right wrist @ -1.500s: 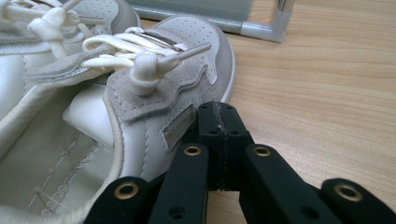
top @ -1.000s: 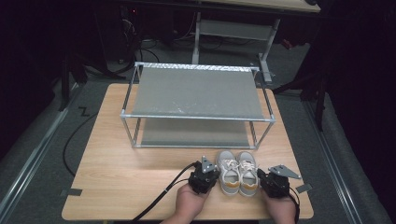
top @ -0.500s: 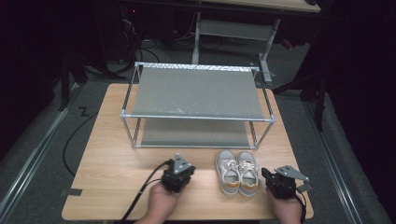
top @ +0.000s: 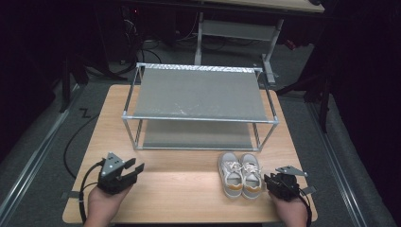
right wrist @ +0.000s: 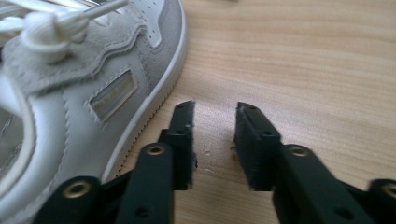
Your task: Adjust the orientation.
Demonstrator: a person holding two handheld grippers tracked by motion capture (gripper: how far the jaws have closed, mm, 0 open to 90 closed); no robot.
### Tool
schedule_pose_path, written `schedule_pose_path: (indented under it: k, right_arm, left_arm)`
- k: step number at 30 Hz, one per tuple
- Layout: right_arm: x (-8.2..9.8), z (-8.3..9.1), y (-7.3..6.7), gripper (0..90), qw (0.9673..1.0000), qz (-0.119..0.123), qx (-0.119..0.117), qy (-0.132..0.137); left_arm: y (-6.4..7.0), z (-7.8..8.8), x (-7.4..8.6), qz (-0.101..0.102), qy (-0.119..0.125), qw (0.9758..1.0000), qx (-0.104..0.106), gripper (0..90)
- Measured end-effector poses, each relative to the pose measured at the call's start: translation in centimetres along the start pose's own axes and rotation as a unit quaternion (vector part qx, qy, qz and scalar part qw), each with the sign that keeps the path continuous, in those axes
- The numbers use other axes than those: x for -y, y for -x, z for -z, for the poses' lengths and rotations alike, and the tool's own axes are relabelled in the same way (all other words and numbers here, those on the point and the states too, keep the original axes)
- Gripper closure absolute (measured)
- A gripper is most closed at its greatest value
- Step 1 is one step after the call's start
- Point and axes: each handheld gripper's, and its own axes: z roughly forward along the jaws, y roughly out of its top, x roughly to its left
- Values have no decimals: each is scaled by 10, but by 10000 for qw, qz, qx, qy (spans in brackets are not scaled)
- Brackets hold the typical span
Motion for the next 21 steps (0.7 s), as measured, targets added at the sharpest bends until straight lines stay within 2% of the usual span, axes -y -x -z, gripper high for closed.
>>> schedule_pose_path:
  k: [1,2,5,6,7,8,9,10,11,12,13,14,15,16,17,18,20,21]
  right_arm:
    - [-6,-2,-2,573,9994,-103,10,-318]
    - [-6,-2,-2,573,9994,-103,10,-318]
    - [-22,0,-7,508,9963,-112,173,-837]
    - [-28,0,-7,491,9941,-224,187,-1047]
    - [-38,1,-6,479,9901,-408,277,-1312]
    - [-44,0,-3,465,9865,-512,289,-1531]
    - [-44,0,-3,465,9865,-512,289,-1531]
    - [-49,0,-1,452,9817,-597,290,-1785]
    - [-55,-1,2,416,9730,-716,231,-2181]
    - [-60,-1,4,399,9656,-736,187,-2486]
    - [-64,-1,4,403,9613,-687,173,-2664]
    - [-64,-1,4,403,9613,-687,173,-2664]
    - [-68,-1,3,438,9565,-594,215,-2849]
    - [-69,-1,2,448,9536,-598,226,-2942]
    - [-71,-3,3,448,9479,-656,147,-3113]
    - [-72,-3,3,448,9455,-662,200,-3182]
    - [-72,-4,4,449,9463,-619,250,-3164]
    - [-73,-5,5,449,9444,-567,287,-3226]
  left_arm:
    - [-3,0,0,87,32,10000,32,534]
    - [-5,-2,1,130,28,9999,59,534]
    - [-5,-13,4,-9,-115,9999,55,489]
    - [-4,-16,5,-21,-157,9998,83,481]
    - [-2,-21,5,-8,-191,9996,201,478]
    - [-2,-21,5,-8,-191,9996,201,476]
    - [0,-23,5,-11,-205,9995,254,476]
    - [2,-24,5,-61,-215,9993,300,476]
    - [4,-23,5,-84,-201,9993,316,476]
    - [5,-23,5,-91,-194,9992,329,475]
    - [6,-20,3,-103,-139,9992,372,473]
    - [6,-20,3,-103,-139,9992,372,473]
    - [7,-19,3,-92,-115,9992,381,473]
    - [6,-19,2,-72,-98,9992,391,472]
    - [6,-19,2,-53,-103,9992,394,465]
    - [5,-20,2,-10,-111,9992,387,460]
    - [3,-22,3,38,-156,9992,370,454]
    - [3,-23,3,52,-175,9992,364,450]
